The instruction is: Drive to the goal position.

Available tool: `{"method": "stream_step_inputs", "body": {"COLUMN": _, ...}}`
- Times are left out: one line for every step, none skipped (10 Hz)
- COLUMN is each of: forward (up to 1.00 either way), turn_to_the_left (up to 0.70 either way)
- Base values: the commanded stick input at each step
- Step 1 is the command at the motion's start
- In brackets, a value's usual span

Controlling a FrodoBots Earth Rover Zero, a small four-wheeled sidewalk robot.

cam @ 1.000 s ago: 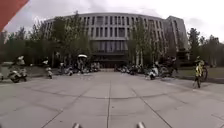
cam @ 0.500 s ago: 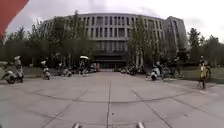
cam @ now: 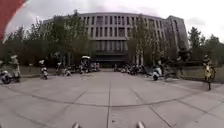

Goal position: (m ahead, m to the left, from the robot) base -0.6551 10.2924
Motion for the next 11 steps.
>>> {"method": "stream_step_inputs", "body": {"forward": 0.45, "turn_to_the_left": 0.0}}
{"method": "stream_step_inputs", "body": {"forward": 0.45, "turn_to_the_left": 0.0}}
{"method": "stream_step_inputs", "body": {"forward": 0.45, "turn_to_the_left": 0.0}}
{"method": "stream_step_inputs", "body": {"forward": 0.45, "turn_to_the_left": 0.0}}
{"method": "stream_step_inputs", "body": {"forward": 0.45, "turn_to_the_left": 0.0}}
{"method": "stream_step_inputs", "body": {"forward": 0.45, "turn_to_the_left": 0.0}}
{"method": "stream_step_inputs", "body": {"forward": 0.45, "turn_to_the_left": 0.0}}
{"method": "stream_step_inputs", "body": {"forward": 0.45, "turn_to_the_left": 0.0}}
{"method": "stream_step_inputs", "body": {"forward": 0.45, "turn_to_the_left": 0.0}}
{"method": "stream_step_inputs", "body": {"forward": 0.45, "turn_to_the_left": 0.0}}
{"method": "stream_step_inputs", "body": {"forward": 0.45, "turn_to_the_left": 0.0}}
